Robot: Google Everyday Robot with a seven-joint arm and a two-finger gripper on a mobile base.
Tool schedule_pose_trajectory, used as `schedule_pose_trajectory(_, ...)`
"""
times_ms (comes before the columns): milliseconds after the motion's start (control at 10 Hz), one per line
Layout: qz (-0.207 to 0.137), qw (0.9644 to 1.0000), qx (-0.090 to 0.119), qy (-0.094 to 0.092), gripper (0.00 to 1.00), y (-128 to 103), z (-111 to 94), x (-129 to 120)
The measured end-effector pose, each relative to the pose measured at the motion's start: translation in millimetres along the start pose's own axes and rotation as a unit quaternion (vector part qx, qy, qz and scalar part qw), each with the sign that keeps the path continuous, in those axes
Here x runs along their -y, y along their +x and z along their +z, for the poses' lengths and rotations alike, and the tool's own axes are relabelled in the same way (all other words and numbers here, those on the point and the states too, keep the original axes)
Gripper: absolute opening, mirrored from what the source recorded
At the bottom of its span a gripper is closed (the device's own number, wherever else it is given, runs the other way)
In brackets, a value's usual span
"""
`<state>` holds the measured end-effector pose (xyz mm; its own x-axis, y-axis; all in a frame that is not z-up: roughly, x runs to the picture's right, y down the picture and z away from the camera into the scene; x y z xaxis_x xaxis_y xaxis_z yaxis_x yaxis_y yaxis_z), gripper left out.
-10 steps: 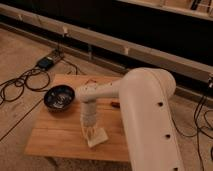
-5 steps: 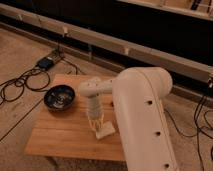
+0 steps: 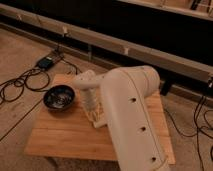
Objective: Wipe the white sponge on the table
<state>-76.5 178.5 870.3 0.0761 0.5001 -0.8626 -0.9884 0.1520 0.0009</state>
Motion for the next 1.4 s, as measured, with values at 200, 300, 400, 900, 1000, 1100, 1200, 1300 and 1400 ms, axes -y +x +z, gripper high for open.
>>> schedule_pose_trajectory(200,-0.021,0.9997,0.009,-0.007,0.00,-7.1,-7.6,-22.5)
schedule_pose_trajectory(300,-0.035,0.9992,0.011,-0.017,0.00,-6.0,-10.9,-40.0)
schedule_pose_trajectory(400,-0.049,0.9983,0.009,-0.029,0.00,-1.1,-12.7,-58.3)
schedule_pose_trajectory(900,-0.111,0.9895,-0.032,-0.087,0.00,60.3,-4.4,-130.3)
schedule_pose_trajectory(1000,-0.128,0.9864,-0.049,-0.091,0.00,80.6,3.0,-138.6)
schedule_pose_trajectory(1100,-0.141,0.9838,-0.066,-0.089,0.00,97.0,11.1,-141.0)
schedule_pose_trajectory(1200,-0.151,0.9815,-0.080,-0.086,0.00,110.7,18.4,-141.2)
schedule_pose_trajectory(1300,-0.157,0.9792,-0.100,-0.081,0.00,125.8,27.9,-136.1)
schedule_pose_trajectory(1400,-0.154,0.9785,-0.114,-0.076,0.00,133.6,36.5,-126.5)
